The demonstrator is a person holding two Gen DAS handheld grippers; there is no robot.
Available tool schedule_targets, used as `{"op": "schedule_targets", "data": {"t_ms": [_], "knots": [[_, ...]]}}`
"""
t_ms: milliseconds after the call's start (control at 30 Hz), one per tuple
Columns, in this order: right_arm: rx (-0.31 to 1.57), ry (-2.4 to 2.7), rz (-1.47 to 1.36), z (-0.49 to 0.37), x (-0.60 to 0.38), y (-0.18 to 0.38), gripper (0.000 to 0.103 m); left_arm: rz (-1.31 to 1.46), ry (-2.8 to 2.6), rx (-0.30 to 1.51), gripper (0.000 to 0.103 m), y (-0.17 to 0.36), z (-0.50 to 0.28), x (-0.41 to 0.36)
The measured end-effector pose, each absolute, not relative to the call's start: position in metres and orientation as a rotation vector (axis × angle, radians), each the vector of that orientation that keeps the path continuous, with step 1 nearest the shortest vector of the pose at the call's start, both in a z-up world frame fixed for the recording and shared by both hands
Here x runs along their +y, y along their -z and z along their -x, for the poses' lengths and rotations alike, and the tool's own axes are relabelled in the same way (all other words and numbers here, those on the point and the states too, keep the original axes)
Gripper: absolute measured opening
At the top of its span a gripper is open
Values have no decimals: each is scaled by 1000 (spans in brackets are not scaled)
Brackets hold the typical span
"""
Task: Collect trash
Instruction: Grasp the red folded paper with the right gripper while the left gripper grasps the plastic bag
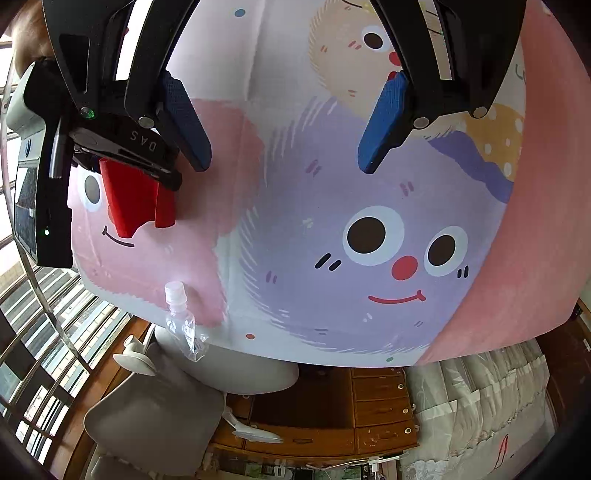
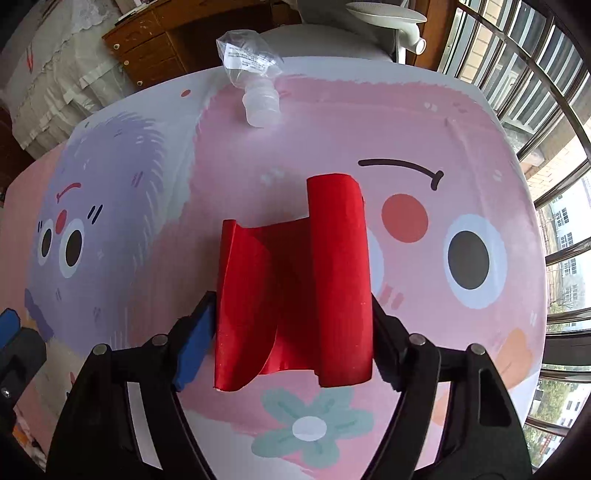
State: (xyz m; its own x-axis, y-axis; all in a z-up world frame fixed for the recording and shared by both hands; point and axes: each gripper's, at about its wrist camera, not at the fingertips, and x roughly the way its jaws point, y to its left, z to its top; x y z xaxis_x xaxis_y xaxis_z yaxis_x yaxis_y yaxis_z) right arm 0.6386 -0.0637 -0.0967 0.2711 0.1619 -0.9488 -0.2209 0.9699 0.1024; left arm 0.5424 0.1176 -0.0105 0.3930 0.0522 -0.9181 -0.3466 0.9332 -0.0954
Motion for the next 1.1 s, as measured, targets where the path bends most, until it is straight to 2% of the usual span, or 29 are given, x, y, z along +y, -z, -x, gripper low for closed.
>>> {"op": "schedule_targets", "data": {"t_ms": [33,67,200,467,700,900,1100], "knots": [[1261,-265,41,-640,-66,96,54,292,-252,1139,84,11,-549,117],[1257,-277,25,-641,-69,96,38,291,-245,1134,84,9,-553,116],[1248,-331,-28,-651,-79,93,23,280,-206,1116,84,6,-576,110],[1201,-300,-96,-706,-113,88,18,270,-128,1083,84,4,-641,88],[1168,-288,-195,-751,-145,91,15,288,-88,1111,83,33,-707,66],[1157,-309,-252,-763,-167,96,15,296,-111,1156,76,62,-753,55],[1145,-351,-281,-759,-179,100,15,271,-138,1171,60,82,-781,45]]}}
